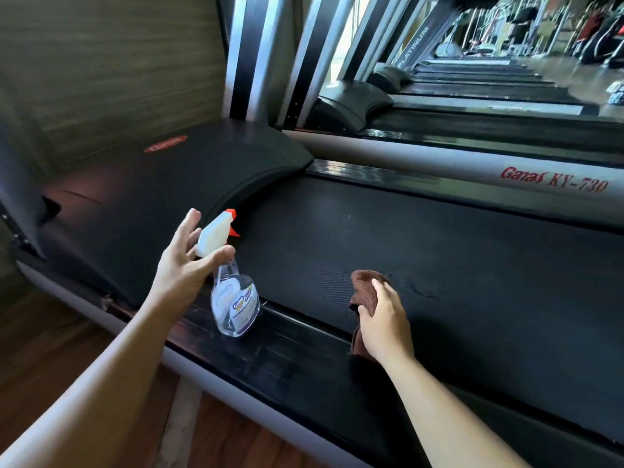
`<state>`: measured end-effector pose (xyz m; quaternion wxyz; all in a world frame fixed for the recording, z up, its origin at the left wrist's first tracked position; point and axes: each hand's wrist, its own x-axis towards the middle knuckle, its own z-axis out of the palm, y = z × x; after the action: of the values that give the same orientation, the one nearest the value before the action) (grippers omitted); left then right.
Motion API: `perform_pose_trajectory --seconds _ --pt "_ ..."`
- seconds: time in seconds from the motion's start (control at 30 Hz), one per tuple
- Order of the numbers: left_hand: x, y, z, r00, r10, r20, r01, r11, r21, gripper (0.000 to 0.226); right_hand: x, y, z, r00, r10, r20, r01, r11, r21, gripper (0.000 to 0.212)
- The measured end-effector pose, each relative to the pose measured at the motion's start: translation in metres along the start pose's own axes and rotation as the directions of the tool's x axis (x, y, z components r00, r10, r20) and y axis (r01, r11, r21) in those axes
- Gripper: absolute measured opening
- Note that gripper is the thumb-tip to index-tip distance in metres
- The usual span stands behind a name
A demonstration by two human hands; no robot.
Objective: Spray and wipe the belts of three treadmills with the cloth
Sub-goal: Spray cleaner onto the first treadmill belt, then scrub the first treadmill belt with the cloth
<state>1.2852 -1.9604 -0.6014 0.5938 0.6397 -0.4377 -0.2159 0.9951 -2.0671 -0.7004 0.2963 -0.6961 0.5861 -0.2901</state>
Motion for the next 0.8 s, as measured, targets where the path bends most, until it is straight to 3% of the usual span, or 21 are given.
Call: perform_pose_trajectory --seconds 0.1,0.2,0.3,0.47,0.6,0.7,0.8 --pt "-0.002 0.015 -0.004 0.993 0.073 -0.095 -0.046 0.963 0.266 0.100 -0.005 0.005 0.000 1.000 0.002 0.026 -0.001 1.000 -0.015 0.061" --pt "-0.003 0.036 0.006 0.970 0.217 -0.106 -0.138 0.859 0.493 0.084 -0.009 0.010 0.001 0.999 0.011 0.049 -0.009 0.999 -0.037 0.061" --pt "-0.002 0.057 0.025 0.933 0.352 -0.079 -0.240 0.769 0.593 0.069 -0.012 0.014 0.002 0.997 0.026 0.077 -0.022 0.998 -0.053 0.063" --pt "-0.008 0.080 0.070 0.864 0.493 0.102 -0.435 0.630 0.644 0.058 -0.015 0.019 -0.004 0.987 0.066 0.148 -0.058 0.996 -0.062 0.067" --pt "-0.020 0.079 0.122 0.884 0.402 0.237 -0.464 0.707 0.534 0.053 -0.017 0.025 -0.017 0.982 0.053 0.180 -0.054 0.999 -0.002 0.062" --pt "-0.027 0.057 0.161 0.911 0.227 0.345 -0.381 0.786 0.487 0.056 -0.020 0.040 -0.033 0.987 0.028 0.161 -0.033 0.999 0.033 0.053" --pt "-0.039 0.028 0.196 0.906 0.023 0.422 -0.267 0.804 0.531 0.061 -0.021 0.060 -0.052 0.991 0.017 0.136 -0.020 1.000 0.020 0.047"
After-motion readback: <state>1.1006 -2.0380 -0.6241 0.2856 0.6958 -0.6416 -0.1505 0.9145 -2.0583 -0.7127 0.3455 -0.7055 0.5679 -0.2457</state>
